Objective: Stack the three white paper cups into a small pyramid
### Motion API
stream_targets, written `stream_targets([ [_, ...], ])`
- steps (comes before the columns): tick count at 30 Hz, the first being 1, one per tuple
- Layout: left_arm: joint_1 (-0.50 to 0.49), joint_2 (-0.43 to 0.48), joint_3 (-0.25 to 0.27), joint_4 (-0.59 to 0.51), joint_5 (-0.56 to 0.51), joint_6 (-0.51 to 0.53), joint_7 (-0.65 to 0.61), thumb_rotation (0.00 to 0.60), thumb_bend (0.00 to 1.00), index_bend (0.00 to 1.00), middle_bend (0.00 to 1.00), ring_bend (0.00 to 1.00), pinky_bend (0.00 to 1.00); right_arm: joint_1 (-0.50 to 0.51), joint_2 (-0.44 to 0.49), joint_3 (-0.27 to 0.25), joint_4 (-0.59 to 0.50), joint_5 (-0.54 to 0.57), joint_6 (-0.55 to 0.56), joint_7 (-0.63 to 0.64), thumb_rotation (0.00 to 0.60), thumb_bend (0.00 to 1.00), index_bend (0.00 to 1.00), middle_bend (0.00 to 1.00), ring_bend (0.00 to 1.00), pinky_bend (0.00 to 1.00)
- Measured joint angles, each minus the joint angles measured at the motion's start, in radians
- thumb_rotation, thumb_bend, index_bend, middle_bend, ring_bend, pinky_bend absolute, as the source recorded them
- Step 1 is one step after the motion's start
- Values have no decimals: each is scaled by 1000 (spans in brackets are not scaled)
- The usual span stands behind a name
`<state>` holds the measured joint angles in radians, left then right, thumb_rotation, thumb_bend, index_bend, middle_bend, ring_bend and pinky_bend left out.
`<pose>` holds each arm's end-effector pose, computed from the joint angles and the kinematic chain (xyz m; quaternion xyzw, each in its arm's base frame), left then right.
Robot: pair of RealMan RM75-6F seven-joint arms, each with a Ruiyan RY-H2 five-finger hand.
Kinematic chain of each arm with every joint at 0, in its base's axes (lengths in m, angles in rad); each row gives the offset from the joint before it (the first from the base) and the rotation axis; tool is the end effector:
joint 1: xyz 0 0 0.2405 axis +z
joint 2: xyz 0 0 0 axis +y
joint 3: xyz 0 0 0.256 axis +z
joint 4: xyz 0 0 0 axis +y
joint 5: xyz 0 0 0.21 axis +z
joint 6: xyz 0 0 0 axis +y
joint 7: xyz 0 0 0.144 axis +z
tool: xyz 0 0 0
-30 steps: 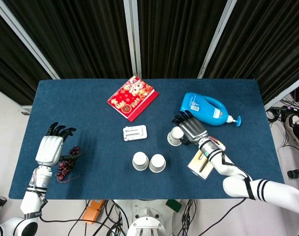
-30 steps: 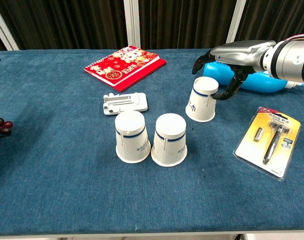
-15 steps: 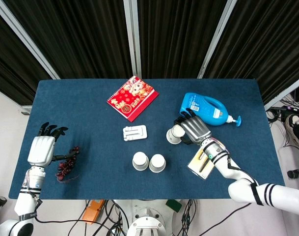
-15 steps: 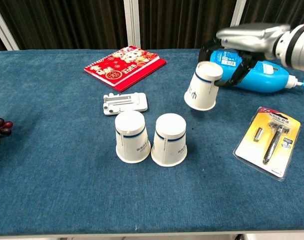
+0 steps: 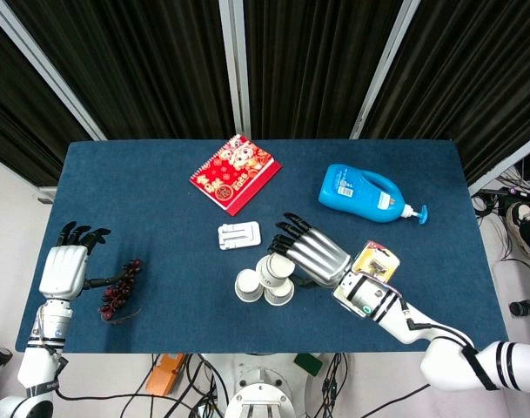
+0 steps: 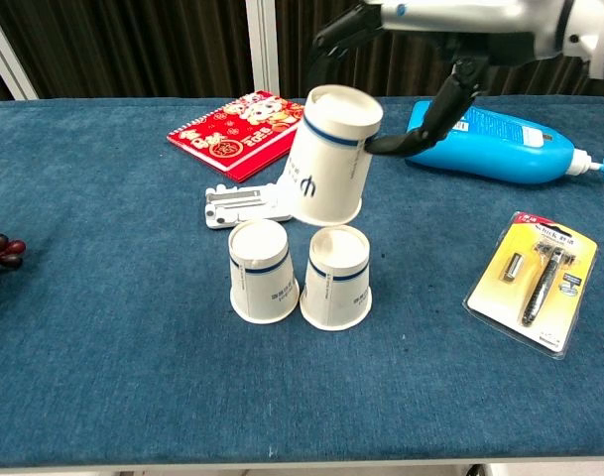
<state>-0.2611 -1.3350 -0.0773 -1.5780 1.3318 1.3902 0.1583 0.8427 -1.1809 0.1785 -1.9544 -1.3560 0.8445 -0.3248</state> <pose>-0.2810 0.2360 0.0892 -0.5979 -0.4092 -0.3938 0.5657 -0.0523 -0.2921 0.0539 0.8413 -0.2427 0.4047 0.2639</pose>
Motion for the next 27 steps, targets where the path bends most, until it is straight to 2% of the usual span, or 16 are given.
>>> stream_targets([
  [6, 8, -3, -1, 12, 0, -4, -11, 425, 28, 250, 352, 161, 89, 55, -52, -3, -3, 76, -33, -127, 600, 493, 422, 373, 171, 111],
  [15, 15, -12, -3, 34, 4, -12, -28, 425, 28, 250, 352, 159, 89, 95, -104, -16, 2, 154, -27, -198, 600, 493, 354, 362, 142, 90],
  [25, 20, -17, -9, 44, 9, -14, -36, 425, 28, 250, 352, 159, 69, 108, -102, -33, -6, 187, -12, -217, 600, 493, 145, 290, 77, 38],
  [27, 19, -18, -10, 45, 10, -16, -36, 424, 28, 250, 352, 159, 69, 108, -96, -35, -13, 186, -9, -214, 600, 493, 130, 274, 71, 33],
])
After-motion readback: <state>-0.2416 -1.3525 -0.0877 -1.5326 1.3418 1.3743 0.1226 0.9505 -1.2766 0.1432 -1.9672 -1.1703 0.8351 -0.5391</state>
